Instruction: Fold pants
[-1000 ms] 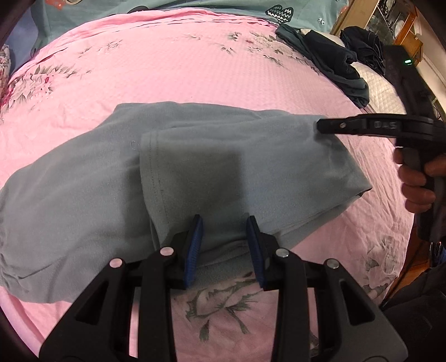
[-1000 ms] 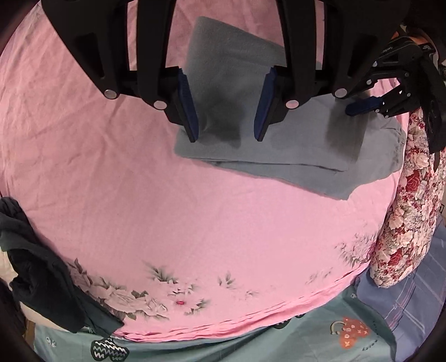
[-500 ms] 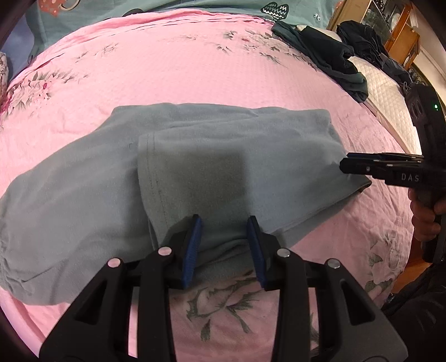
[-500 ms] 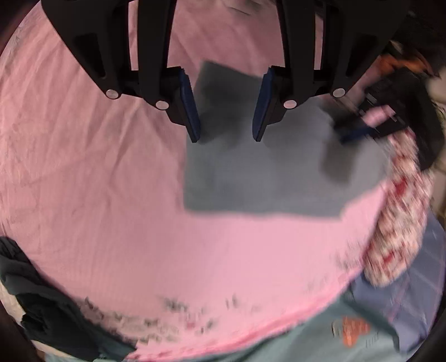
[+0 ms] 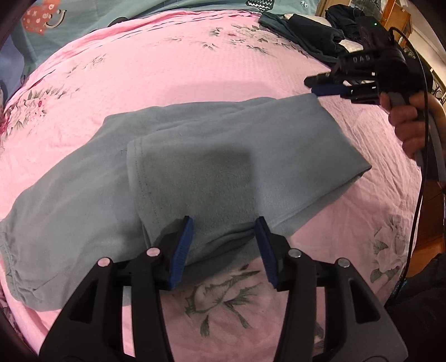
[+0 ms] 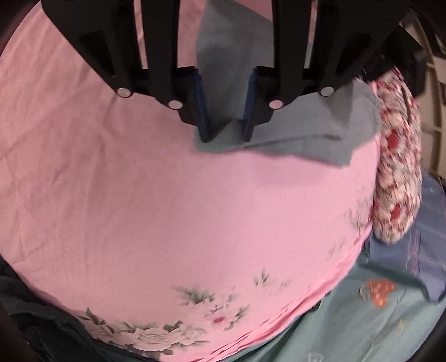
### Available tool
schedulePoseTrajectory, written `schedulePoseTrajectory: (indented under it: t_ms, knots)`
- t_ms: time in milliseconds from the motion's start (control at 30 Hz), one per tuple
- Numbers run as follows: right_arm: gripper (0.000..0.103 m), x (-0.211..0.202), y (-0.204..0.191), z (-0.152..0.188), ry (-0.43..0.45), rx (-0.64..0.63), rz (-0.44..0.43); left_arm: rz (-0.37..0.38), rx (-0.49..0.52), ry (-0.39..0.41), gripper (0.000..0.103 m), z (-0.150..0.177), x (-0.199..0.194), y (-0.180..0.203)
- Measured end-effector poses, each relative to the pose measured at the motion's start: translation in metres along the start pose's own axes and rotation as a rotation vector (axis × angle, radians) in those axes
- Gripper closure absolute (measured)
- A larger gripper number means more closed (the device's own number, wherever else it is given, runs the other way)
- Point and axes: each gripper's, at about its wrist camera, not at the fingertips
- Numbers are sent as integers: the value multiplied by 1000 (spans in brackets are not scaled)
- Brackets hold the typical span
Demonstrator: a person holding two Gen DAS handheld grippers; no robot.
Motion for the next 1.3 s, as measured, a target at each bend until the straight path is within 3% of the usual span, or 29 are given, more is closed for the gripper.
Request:
schedulePoseTrajectory:
  t_ms: [100, 267, 333, 433, 500, 567, 633, 700, 800, 900, 1000, 1133, 1300]
  knots:
    - [77, -12, 8, -11, -14, -7, -27, 20, 37, 52, 40, -8, -18, 22]
    - [77, -3, 17, -9, -145, -96, -52, 139, 126, 113, 37, -40, -16, 94]
    - [77, 5, 15, -8, -178, -150, -54, 206, 115, 79, 37, -50, 6, 116]
    - [78, 7, 10, -13, -154, -221, -6, 224, 109, -42, 37, -45, 45, 131]
    - [77, -2, 9, -18, -124, -234, 16, 178, 166, -21, 36, -36, 46, 140]
    - [77, -14, 3, -13, -123, -255, -56, 181, 166, -27, 36, -33, 41, 141]
    - [77, -23, -4, 0, -151, -301, -137, 199, 145, -22, 36, -31, 32, 137]
    - [77, -20, -8, 12, -192, -336, -170, 147, 145, 10, 36, -28, 20, 130]
    - [75, -8, -4, 26, -237, -392, -11, 73, 86, 43, 34, -21, 7, 102]
    - [75, -22, -14, 30, -181, -369, -85, -28, -45, 63, 34, -11, 0, 53]
    - [75, -31, -54, 39, -126, -428, -135, -90, -183, 15, 35, 13, 0, 1]
    - [75, -20, -123, 61, -73, -572, -178, -120, -257, 60, 33, 48, -39, -30]
    - [75, 32, -198, 110, -149, -802, -201, -160, -358, 82, 32, 82, -73, -60]
Point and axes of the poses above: each gripper's, at about its wrist camera, not at the fingertips, and x roughly the way its jaws point, y to its right, z to its underside, and after that the axes turned 3 degrees about -x, right-handed
